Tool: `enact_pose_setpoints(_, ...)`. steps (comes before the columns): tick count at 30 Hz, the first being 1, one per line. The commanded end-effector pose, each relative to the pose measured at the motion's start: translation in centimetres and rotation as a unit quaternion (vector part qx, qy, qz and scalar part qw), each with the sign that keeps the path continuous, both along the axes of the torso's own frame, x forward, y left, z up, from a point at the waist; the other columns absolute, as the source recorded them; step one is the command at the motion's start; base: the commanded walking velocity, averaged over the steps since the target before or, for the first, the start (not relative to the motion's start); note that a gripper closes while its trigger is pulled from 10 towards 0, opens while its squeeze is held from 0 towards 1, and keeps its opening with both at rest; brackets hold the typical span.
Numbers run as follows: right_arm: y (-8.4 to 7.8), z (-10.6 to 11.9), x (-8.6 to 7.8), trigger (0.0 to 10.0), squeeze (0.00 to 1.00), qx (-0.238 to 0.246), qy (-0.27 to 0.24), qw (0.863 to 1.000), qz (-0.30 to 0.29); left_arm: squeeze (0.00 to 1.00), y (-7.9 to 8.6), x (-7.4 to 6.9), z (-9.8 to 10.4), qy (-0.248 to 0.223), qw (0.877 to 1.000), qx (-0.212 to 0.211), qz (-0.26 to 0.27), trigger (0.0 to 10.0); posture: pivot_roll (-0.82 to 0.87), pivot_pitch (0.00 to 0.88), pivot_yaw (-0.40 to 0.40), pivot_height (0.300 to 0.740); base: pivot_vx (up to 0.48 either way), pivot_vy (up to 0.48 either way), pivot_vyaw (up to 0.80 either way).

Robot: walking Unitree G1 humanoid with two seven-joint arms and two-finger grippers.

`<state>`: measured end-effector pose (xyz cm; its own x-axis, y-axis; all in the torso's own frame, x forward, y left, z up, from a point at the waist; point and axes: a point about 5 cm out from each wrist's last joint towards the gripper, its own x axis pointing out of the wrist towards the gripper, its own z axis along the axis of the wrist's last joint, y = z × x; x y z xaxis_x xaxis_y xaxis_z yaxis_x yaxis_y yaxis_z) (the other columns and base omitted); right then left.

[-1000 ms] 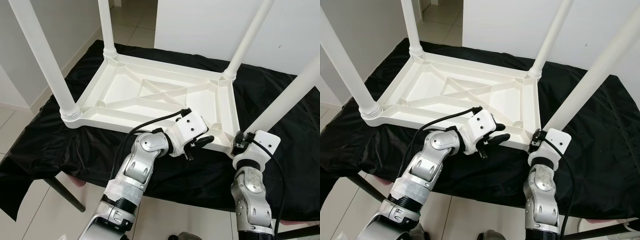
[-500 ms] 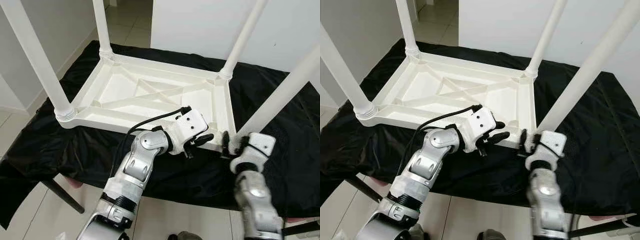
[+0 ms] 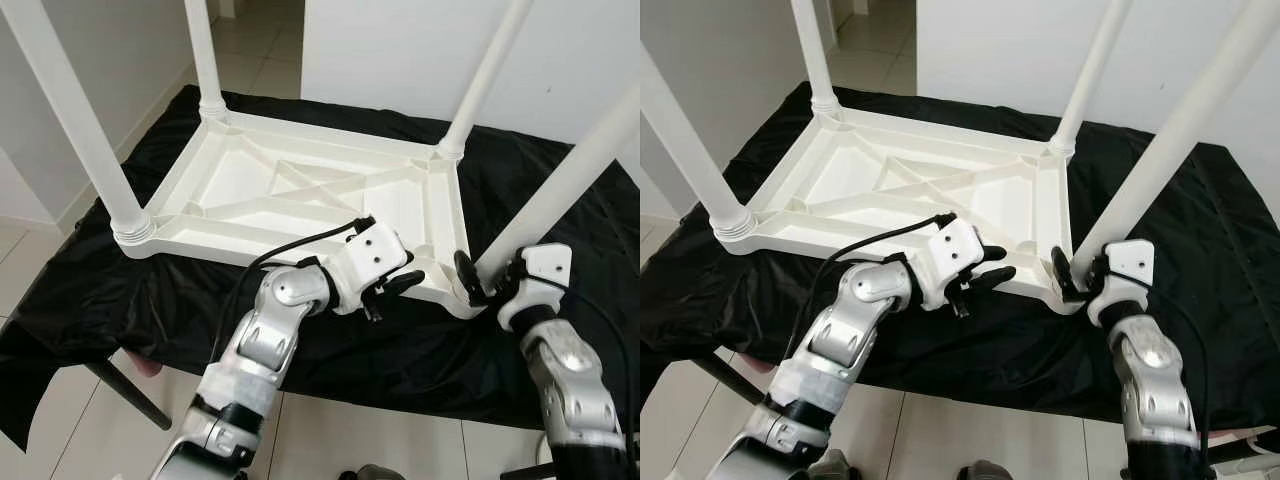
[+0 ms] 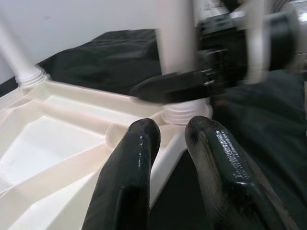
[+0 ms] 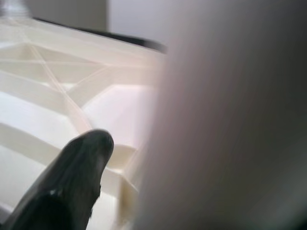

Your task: Building children table

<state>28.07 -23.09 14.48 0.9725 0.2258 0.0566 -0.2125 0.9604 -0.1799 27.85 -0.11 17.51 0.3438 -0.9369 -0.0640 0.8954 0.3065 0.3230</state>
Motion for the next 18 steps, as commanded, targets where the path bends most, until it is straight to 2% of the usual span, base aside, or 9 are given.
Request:
enact_pose_setpoints(1, 0.3, -0.5, 0.3, 10.0, 0.0, -0.008, 0.014, 1.0, 0.022, 0.0, -0.3, -0.6, 0.1, -0.001, 1.0, 0.002, -0.028, 10.0, 0.02, 0.0, -0.051, 0.74, 0.0, 0.0, 0.0)
enact_pose_setpoints(3, 0.7, -0.9, 1.1, 10.0, 0.0, -0.035, 0.025, 0.998, 0.052, 0.0, -0.4, -1.1, -0.1, -0.005, 0.999, 0.009, -0.049, 10.0, 0.03, 0.0, -0.053, 0.74, 0.0, 0.0, 0.0)
enact_pose_setpoints(4, 0.8, -0.9, 1.3, 8.0, 0.0, -0.036, 0.029, 0.997, 0.063, 0.0, -0.4, -1.2, -0.1, -0.006, 0.999, 0.009, -0.053, 10.0, 0.03, 0.0, -0.053, 0.74, 0.0, 0.0, 0.0)
enact_pose_setpoints(5, 0.9, -1.0, 1.5, 4.1, 0.0, -0.035, 0.034, 0.996, 0.07, 0.0, -0.5, -1.2, -0.1, -0.005, 0.999, 0.009, -0.053, 10.0, 0.03, 0.0, -0.055, 0.74, 0.0, 0.0, 0.0)
enact_pose_setpoints(6, 0.9, -1.2, 1.7, 1.9, 0.0, -0.037, 0.04, 0.996, 0.076, 0.0, -0.5, -1.1, -0.1, -0.006, 0.999, 0.01, -0.051, 10.0, 0.03, 0.0, -0.057, 0.74, 0.0, 0.0, 0.0)
enact_pose_setpoints(9, 0.9, -1.2, 1.7, 1.9, 0.0, -0.037, 0.04, 0.996, 0.076, 0.0, -0.5, -1.1, -0.1, -0.006, 0.999, 0.01, -0.051, 10.0, 0.03, 0.0, -0.057, 0.74, 0.0, 0.0, 0.0)
enact_pose_setpoints(10, 0.7, -1.9, 1.6, 0.0, 0.0, -0.035, 0.056, 0.994, 0.085, 0.0, -0.5, -1.0, 0.0, -0.007, 0.999, 0.012, -0.045, 10.0, 0.04, 0.0, -0.068, 0.74, 0.0, 0.0, 0.0)
enact_pose_setpoints(18, 0.2, -2.8, 0.9, 0.0, 0.0, -0.021, 0.071, 0.993, 0.095, 0.0, -0.4, -1.2, -0.1, -0.004, 0.999, 0.011, -0.039, 10.0, 0.04, 0.0, -0.072, 0.74, 0.0, 0.0, 0.0)
